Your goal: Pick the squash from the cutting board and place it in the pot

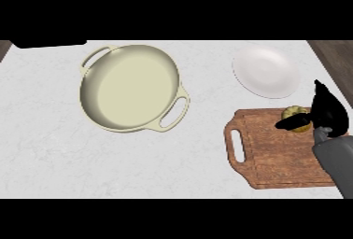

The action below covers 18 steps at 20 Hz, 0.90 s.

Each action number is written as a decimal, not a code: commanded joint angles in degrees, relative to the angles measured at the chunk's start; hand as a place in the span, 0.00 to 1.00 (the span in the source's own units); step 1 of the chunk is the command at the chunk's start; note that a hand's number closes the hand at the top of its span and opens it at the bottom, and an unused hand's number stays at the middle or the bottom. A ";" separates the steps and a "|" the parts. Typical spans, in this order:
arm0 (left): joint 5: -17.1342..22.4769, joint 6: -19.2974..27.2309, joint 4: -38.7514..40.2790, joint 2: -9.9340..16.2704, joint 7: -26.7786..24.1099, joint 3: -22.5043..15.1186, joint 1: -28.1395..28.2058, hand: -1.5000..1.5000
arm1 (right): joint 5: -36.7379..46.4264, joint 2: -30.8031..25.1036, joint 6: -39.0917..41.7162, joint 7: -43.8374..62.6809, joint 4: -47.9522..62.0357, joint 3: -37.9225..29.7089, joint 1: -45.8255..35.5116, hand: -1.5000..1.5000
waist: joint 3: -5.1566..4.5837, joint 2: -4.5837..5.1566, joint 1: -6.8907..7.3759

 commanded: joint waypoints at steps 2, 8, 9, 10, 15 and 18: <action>-1.96 -0.97 -2.65 -1.20 -4.85 7.30 -15.81 0.50 | -2.79 1.56 -0.54 -1.05 -3.27 -1.26 0.58 0.00 | -0.15 -0.12 -1.51; -1.27 0.57 -3.62 -0.86 -5.70 6.63 -14.94 0.50 | -6.33 3.97 -3.63 -5.26 -6.97 -3.22 2.96 0.00 | 0.02 -0.20 -2.00; -0.99 0.85 -3.95 -0.77 -5.53 6.85 -15.32 0.50 | -6.64 3.80 -3.89 -5.61 -6.82 -3.88 2.71 0.00 | 0.04 0.00 -1.76; -0.29 0.06 -3.70 -0.54 -5.77 6.83 -15.35 0.50 | -7.45 5.07 -4.74 -6.16 -7.67 -3.98 3.44 0.00 | 0.01 -0.07 -2.06; -1.15 1.47 -2.65 -1.94 -6.43 4.65 -16.32 0.50 | -9.51 5.54 -6.46 -9.42 -6.72 -6.10 6.59 0.00 | 0.07 0.39 -2.42; -0.62 1.35 -3.09 -0.65 -6.82 5.00 -16.32 0.50 | -10.89 6.52 -7.67 -10.30 -7.49 -7.26 8.34 0.00 | 0.07 0.24 -2.29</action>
